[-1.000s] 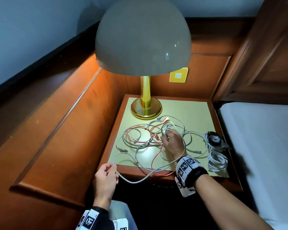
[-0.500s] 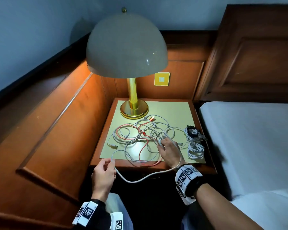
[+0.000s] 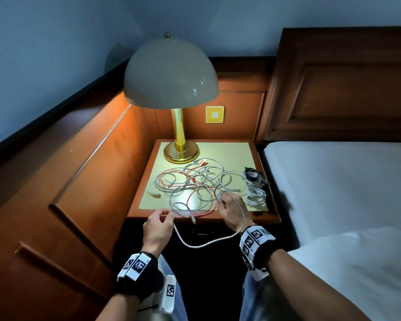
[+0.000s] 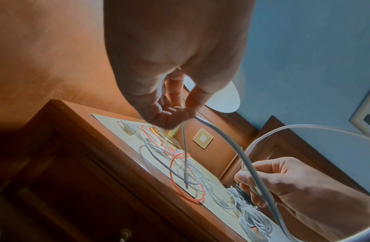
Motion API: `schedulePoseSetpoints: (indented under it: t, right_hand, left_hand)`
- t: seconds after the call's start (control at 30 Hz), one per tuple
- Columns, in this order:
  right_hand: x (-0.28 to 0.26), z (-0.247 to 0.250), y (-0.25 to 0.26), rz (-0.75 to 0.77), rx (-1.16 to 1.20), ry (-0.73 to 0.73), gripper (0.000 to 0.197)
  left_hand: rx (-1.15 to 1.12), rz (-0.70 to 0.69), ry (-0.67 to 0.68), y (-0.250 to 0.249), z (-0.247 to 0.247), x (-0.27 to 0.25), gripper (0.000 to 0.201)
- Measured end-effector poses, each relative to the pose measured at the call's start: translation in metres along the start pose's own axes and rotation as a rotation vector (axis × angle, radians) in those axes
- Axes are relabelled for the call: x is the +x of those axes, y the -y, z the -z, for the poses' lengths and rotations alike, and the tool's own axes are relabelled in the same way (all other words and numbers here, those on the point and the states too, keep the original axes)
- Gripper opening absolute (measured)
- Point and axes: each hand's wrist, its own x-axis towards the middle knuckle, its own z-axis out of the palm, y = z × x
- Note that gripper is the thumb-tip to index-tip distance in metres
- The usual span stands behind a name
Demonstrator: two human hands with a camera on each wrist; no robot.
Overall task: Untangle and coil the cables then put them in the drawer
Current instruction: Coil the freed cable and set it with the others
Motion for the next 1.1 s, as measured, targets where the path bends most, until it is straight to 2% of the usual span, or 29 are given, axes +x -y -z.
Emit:
schedulePoseSetpoints:
  t: [0.13, 0.27, 0.37, 0.43, 0.5, 0.53, 0.6, 0.67, 0.73, 0.8, 0.87, 0.93, 1.03, 1.1]
  right_hand:
    - [-0.016, 0.008, 0.006, 0.037, -0.016, -0.019, 0.012]
    - [-0.023, 0.012, 0.007, 0.05, -0.035, 0.001, 0.012]
    - [-0.027, 0.013, 0.006, 0.036, -0.044, 0.08, 0.015]
    - [-0.032, 0.016, 0.007, 0.034, -0.011, 0.094, 0.021]
    - [-0.04, 0.018, 0.009, 0.043, 0.023, 0.089, 0.027]
    - [-0.043, 0.018, 0.009, 0.046, 0.036, 0.091, 0.03]
    - [-0.049, 0.019, 0.01, 0.057, 0.043, 0.108, 0.034]
    - [-0.055, 0.018, 0.009, 0.069, 0.043, 0.149, 0.035]
    - [-0.059, 0.018, 0.006, 0.036, 0.074, 0.192, 0.034]
    - [-0.063, 0.022, 0.004, -0.028, 0.144, 0.218, 0.036]
    - [-0.066, 0.03, 0.006, -0.079, 0.3, 0.266, 0.033]
    - [-0.07, 0.039, 0.011, -0.12, 0.478, 0.348, 0.027]
    - [-0.076, 0.054, 0.021, -0.179, 0.718, 0.452, 0.02]
    - [-0.08, 0.06, 0.021, -0.21, 0.895, 0.529, 0.02]
  left_hand:
    - [0.058, -0.015, 0.009, -0.007, 0.001, -0.01, 0.009]
    - [0.196, -0.021, 0.085, -0.006, -0.001, -0.021, 0.011]
    - [0.416, 0.018, 0.242, 0.007, -0.008, -0.032, 0.016]
    - [0.581, 0.055, 0.386, 0.013, -0.013, -0.04, 0.023]
    - [0.659, 0.041, 0.475, 0.009, -0.017, -0.049, 0.033]
    - [0.636, 0.007, 0.479, 0.002, -0.018, -0.053, 0.038]
    - [0.419, -0.049, 0.433, -0.017, -0.019, -0.061, 0.047]
    - [0.092, -0.012, 0.38, -0.039, -0.017, -0.068, 0.052]
    - [-0.111, 0.01, 0.363, -0.053, -0.013, -0.068, 0.056]
    - [-0.088, -0.085, 0.394, -0.061, -0.009, -0.066, 0.054]
    - [0.102, -0.271, 0.404, -0.065, -0.009, -0.066, 0.038]
    - [0.218, -0.451, 0.35, -0.064, -0.014, -0.064, 0.027]
    - [0.15, -0.597, 0.309, -0.06, -0.02, -0.061, 0.012]
    - [0.07, -0.628, 0.337, -0.059, -0.023, -0.056, 0.009]
